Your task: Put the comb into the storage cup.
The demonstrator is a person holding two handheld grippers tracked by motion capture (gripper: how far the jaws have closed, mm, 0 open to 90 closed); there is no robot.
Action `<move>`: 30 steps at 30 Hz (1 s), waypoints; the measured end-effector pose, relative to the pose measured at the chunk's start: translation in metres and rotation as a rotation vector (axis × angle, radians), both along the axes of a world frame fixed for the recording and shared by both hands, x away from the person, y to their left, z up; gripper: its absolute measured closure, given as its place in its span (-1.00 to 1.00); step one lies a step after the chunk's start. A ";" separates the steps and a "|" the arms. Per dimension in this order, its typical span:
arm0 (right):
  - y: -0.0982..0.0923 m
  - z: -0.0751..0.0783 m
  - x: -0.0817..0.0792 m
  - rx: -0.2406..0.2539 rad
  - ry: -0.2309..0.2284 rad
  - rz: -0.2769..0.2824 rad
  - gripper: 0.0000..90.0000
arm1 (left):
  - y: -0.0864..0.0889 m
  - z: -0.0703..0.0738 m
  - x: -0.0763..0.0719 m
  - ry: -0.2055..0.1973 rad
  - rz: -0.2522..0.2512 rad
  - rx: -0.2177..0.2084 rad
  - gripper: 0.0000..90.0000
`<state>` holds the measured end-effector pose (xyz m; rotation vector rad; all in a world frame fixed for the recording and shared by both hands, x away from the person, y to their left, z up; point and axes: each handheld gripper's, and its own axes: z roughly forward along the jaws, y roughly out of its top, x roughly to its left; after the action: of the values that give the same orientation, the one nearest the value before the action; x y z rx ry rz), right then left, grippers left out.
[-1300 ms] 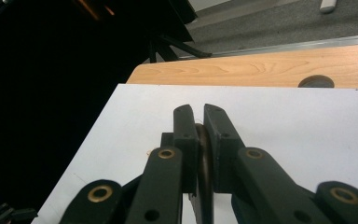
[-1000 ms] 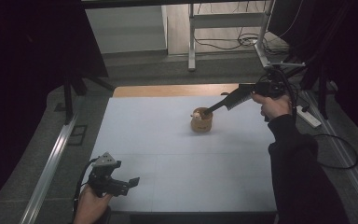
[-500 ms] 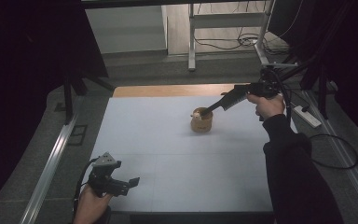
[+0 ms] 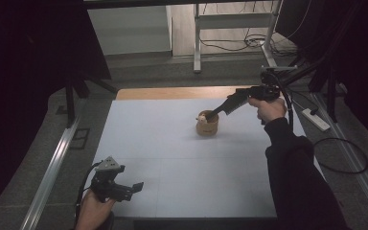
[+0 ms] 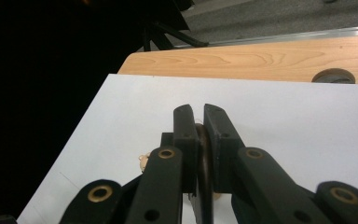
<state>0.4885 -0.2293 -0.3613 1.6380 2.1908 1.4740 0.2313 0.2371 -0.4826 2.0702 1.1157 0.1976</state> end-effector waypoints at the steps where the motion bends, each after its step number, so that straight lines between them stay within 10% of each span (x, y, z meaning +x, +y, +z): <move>1: 0.001 -0.001 0.000 -0.001 0.000 0.000 0.88 | 0.000 0.000 0.000 0.000 0.000 0.000 -1.00; 30: 0.016 -0.026 0.011 0.002 0.048 0.017 0.88 | 0.001 0.000 0.000 0.005 -0.004 -0.003 -1.00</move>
<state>0.4999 -0.2133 -0.3873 1.6772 2.2344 1.4561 0.2317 0.2379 -0.4829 2.0715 1.1143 0.1886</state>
